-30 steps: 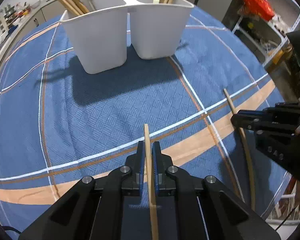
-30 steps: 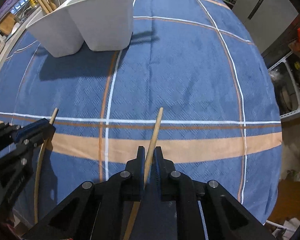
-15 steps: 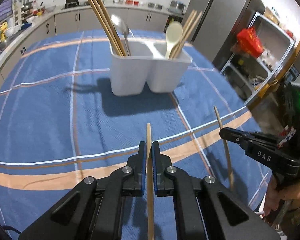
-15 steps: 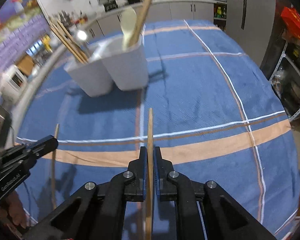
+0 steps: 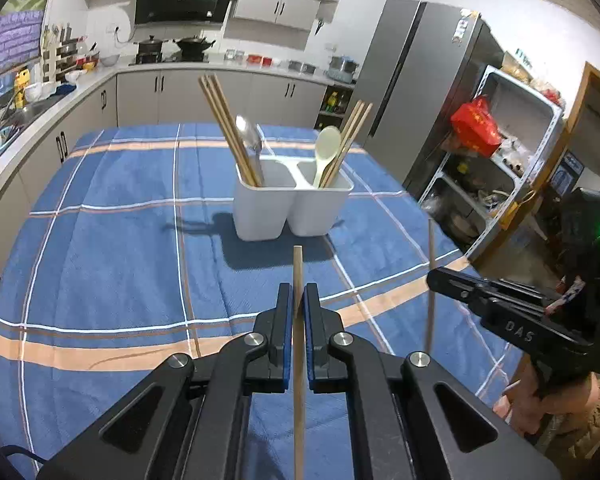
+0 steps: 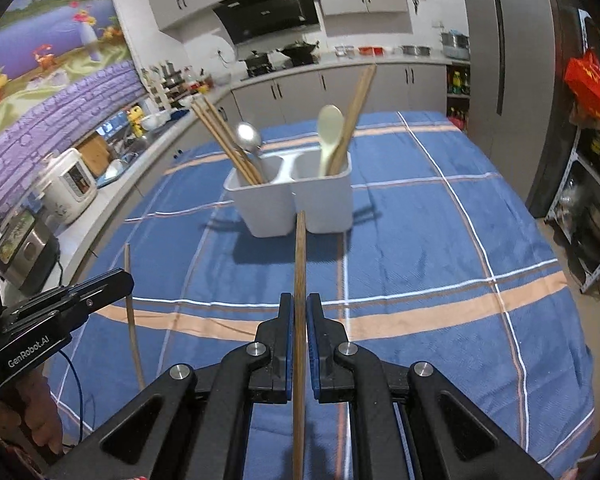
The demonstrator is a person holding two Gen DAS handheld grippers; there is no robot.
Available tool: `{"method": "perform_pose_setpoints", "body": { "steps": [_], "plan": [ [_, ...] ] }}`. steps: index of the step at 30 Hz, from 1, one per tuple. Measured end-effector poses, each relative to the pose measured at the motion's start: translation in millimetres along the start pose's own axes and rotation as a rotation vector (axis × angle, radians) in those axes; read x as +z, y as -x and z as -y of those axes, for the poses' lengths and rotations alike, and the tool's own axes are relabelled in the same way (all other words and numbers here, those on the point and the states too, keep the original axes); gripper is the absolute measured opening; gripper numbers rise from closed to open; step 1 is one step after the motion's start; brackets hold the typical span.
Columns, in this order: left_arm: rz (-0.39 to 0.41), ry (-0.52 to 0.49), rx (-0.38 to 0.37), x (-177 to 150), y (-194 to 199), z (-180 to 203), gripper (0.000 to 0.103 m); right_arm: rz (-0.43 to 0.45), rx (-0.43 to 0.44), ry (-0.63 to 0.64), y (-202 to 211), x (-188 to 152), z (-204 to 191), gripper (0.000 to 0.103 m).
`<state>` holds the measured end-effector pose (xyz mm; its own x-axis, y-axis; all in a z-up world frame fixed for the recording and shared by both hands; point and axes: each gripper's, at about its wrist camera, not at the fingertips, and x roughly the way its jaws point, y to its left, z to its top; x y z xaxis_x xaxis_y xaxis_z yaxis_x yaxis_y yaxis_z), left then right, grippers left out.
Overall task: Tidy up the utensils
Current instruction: 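Carry both chopsticks upright over the white holder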
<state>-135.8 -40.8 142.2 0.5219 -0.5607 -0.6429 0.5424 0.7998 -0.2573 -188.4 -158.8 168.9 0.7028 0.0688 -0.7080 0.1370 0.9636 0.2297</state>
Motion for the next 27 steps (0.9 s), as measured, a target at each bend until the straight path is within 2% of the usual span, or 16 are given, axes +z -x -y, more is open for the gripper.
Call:
{"method": "perform_pose_setpoints", "body": {
  "steps": [16, 23, 27],
  "plan": [
    [0.144, 0.002, -0.023, 17.3, 53.9, 2.3, 0.005, 0.097, 0.036, 0.029, 26.3, 12.5, -15.7, 0.006],
    [0.209, 0.003, -0.003, 50.4, 57.3, 1.5, 0.005, 0.133, 0.047, 0.038, 26.9, 35.5, -9.8, 0.006],
    [0.271, -0.008, 0.018, 82.2, 54.2, 3.8, 0.005, 0.178, 0.06, 0.047, 27.4, 64.7, -5.3, 0.006]
  ]
}}
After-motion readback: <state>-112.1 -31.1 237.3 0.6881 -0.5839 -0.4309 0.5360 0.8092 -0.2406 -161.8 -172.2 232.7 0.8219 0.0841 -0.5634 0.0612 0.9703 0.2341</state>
